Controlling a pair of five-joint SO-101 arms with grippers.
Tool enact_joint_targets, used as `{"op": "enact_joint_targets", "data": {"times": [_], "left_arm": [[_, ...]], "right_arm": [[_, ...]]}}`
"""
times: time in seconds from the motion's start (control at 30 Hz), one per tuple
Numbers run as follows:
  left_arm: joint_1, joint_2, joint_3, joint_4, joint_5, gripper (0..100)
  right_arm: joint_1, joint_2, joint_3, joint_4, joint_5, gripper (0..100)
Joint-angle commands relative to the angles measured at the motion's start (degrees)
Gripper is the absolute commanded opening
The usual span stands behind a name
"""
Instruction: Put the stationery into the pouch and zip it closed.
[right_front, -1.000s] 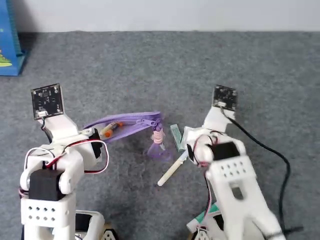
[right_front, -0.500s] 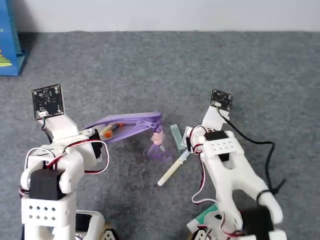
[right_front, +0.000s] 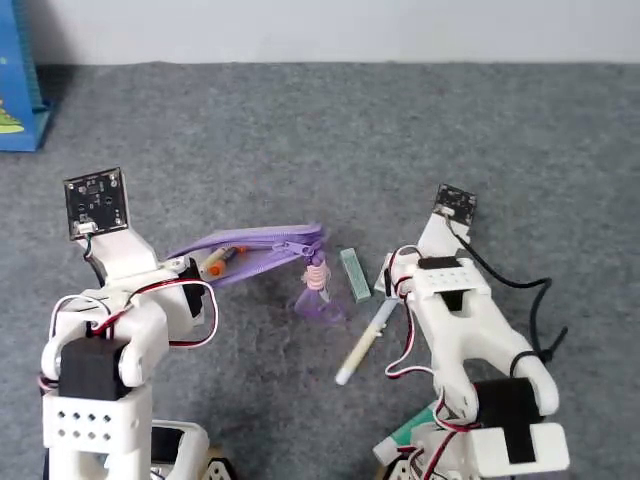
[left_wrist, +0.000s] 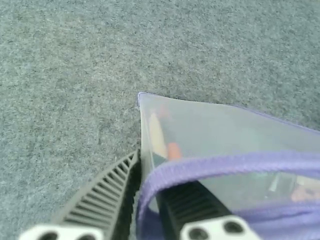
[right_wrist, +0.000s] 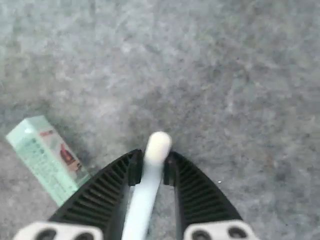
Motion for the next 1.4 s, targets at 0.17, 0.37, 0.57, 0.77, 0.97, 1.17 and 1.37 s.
{"op": "enact_joint_targets", "data": {"times": [0.17,0.37,0.57,0.77,0.97,1.17,1.37], "left_arm": [[0.1,0.8,-0.4,-1.5,-0.4,1],[0.2,0.8,-0.4,-1.5,-0.4,1],[0.2,0.8,-0.3,-1.5,-0.4,1],[0.2,0.8,-0.3,-1.5,-0.4,1],[0.2,0.8,-0.3,-1.5,-0.4,1],[0.2,0.8,-0.3,-1.5,-0.4,1],[0.2,0.8,-0.3,-1.5,-0.4,1]], "right_arm": [[0.6,-10.3,-3.3,9.8,3.8,0.8],[0.3,-31.9,-3.3,18.0,6.6,0.8],[-3.0,-53.4,-3.3,22.1,10.2,0.8],[-11.7,-70.0,-3.4,21.9,14.0,0.8],[-19.0,-78.5,-3.4,15.7,17.1,0.8],[-23.2,-80.7,-3.4,3.7,17.4,0.8],[-29.4,-80.3,-3.0,-12.4,17.4,0.8]]}}
